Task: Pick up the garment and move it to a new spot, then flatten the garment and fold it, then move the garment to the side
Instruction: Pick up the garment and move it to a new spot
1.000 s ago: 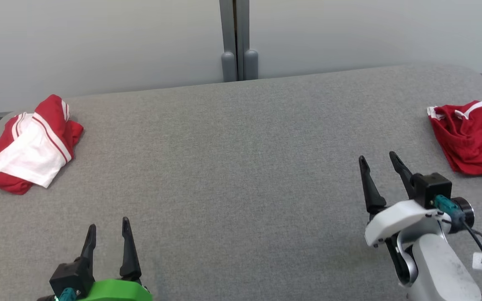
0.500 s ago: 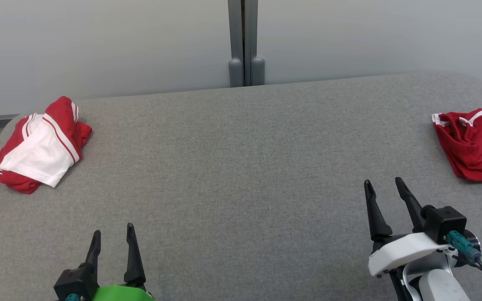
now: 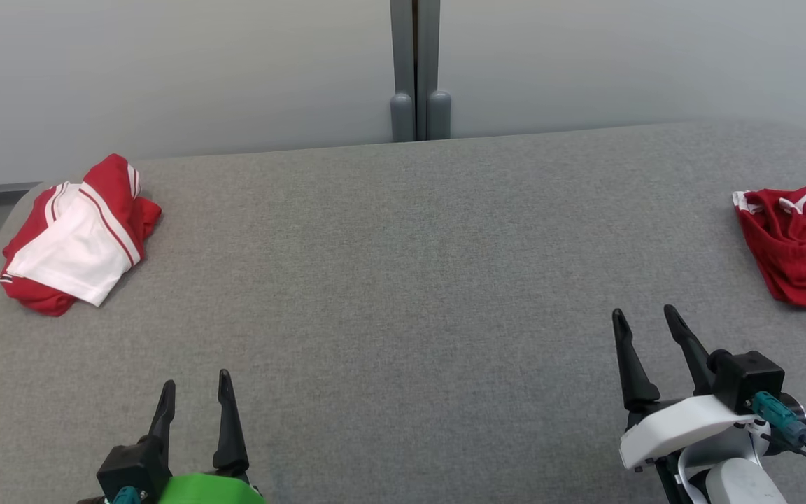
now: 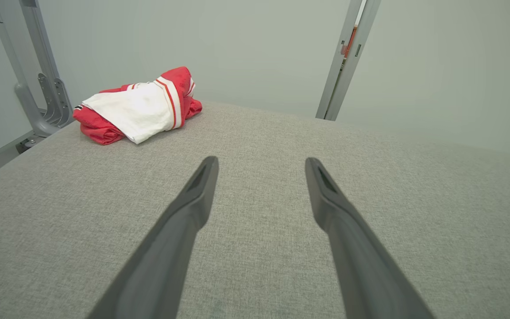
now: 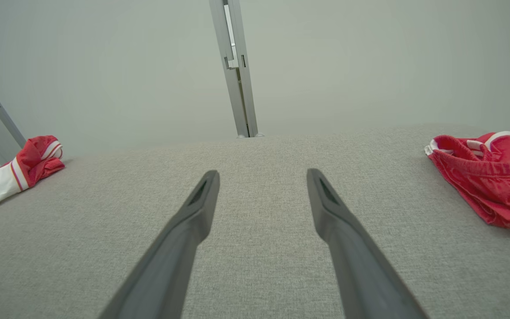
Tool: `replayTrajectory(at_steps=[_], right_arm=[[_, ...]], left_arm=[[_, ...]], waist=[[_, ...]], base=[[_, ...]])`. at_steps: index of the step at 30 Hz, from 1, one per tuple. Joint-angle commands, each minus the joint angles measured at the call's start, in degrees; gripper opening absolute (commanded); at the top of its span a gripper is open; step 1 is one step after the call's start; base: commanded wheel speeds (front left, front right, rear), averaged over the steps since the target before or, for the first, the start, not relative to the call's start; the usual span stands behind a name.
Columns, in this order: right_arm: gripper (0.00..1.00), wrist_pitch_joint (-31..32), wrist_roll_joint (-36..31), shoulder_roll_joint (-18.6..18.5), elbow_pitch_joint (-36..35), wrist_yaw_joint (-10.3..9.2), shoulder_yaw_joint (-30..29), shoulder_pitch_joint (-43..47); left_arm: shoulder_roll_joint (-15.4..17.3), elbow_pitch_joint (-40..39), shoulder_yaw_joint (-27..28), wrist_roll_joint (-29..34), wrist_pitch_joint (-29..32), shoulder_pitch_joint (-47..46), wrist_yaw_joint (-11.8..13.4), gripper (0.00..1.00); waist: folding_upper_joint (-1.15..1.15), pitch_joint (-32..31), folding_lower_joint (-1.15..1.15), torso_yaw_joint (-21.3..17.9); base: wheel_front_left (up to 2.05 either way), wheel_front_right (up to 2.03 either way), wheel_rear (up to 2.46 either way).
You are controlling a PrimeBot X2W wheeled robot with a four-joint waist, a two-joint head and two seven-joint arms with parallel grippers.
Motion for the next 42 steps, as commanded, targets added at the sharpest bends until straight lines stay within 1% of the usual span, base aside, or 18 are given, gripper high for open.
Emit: replayTrajectory(at_steps=[1,4,6,10,14,16,18,22,25,31,37,39,42], right_arm=[[1.00,0.02,-0.21,-0.09,-0.35,-0.08,-0.31,0.65],[1.00,0.08,-0.59,-0.07,-0.79,-0.08,-1.07,1.12],[1.00,0.02,-0.53,-0.07,-1.18,-0.08,-1.05,1.28],[1.00,-0.33,0.53,-0.07,-1.50,-0.08,-0.10,1.23],[1.00,-0.46,1.19,-0.08,-1.08,-0.08,0.89,1.31],[1.00,-0.46,1.43,-0.09,-0.94,-0.08,1.30,1.22],[1.00,-0.44,1.67,-0.09,-0.58,-0.08,1.84,0.92],[1.00,-0.73,2.37,-0.11,0.53,-0.08,3.19,0.50],[1.00,-0.83,2.30,-0.11,1.19,-0.08,4.40,0.15],[1.00,-1.08,2.32,-0.13,1.94,-0.08,5.72,-0.53],[1.00,-1.16,1.57,-0.15,1.06,-0.08,6.42,-1.46],[1.00,-0.71,0.33,-0.14,0.33,-0.08,5.93,-1.84],[1.00,-0.66,-1.28,-0.15,-1.83,-0.08,4.92,-2.97]], left_arm=[[0.03,0.10,0.03,0.34,-0.18,-1.04,-0.22,1.00],[0.01,0.07,-0.45,0.52,-0.17,-1.41,-0.32,1.00],[0.02,0.15,-0.56,0.63,-0.16,-1.57,-0.35,1.00],[0.16,0.05,0.22,1.05,-0.11,-1.67,0.08,1.00],[0.62,-0.19,0.69,1.27,-0.11,-1.43,-0.02,1.00],[0.74,-0.29,0.86,1.36,-0.11,-1.29,-0.02,1.00],[0.79,-0.52,0.93,1.32,-0.10,-0.98,0.02,1.00],[0.85,-0.57,1.24,1.20,-0.11,-0.23,0.02,1.00],[0.92,-0.57,1.39,1.17,-0.11,-0.05,-0.14,1.00],[0.81,-1.17,1.77,1.22,-0.11,0.70,0.40,1.00],[1.14,-1.65,1.91,1.59,-0.11,0.64,0.49,1.00],[1.77,-2.12,2.18,1.84,-0.10,-0.69,0.37,1.00],[3.55,-3.57,2.78,2.25,0.08,-4.44,-0.02,1.00]], waist=[[0.00,0.13,0.00,1.05],[0.00,0.15,0.00,3.85],[0.00,0.09,0.00,6.42],[0.00,-0.13,0.00,13.01],[0.00,-0.36,0.00,19.29],[0.00,-0.35,0.00,21.88],[0.00,-0.28,0.00,24.06],[0.00,-0.46,0.00,26.94],[0.00,-0.51,0.00,28.00],[0.00,-0.57,0.00,27.96],[0.00,0.76,0.00,25.21],[0.00,2.08,0.00,23.84],[0.00,4.83,0.00,21.65]], base=[[0.00,0.00,0.00],[0.00,0.00,0.00],[0.00,0.00,0.00],[0.00,0.00,0.00],[0.00,0.00,0.00],[0.00,0.00,0.00],[0.00,0.00,0.00],[0.00,0.00,0.00],[0.00,0.00,0.00],[0.00,0.00,0.00],[0.00,0.00,0.00],[0.00,0.00,0.00],[0.00,0.00,0.00]])
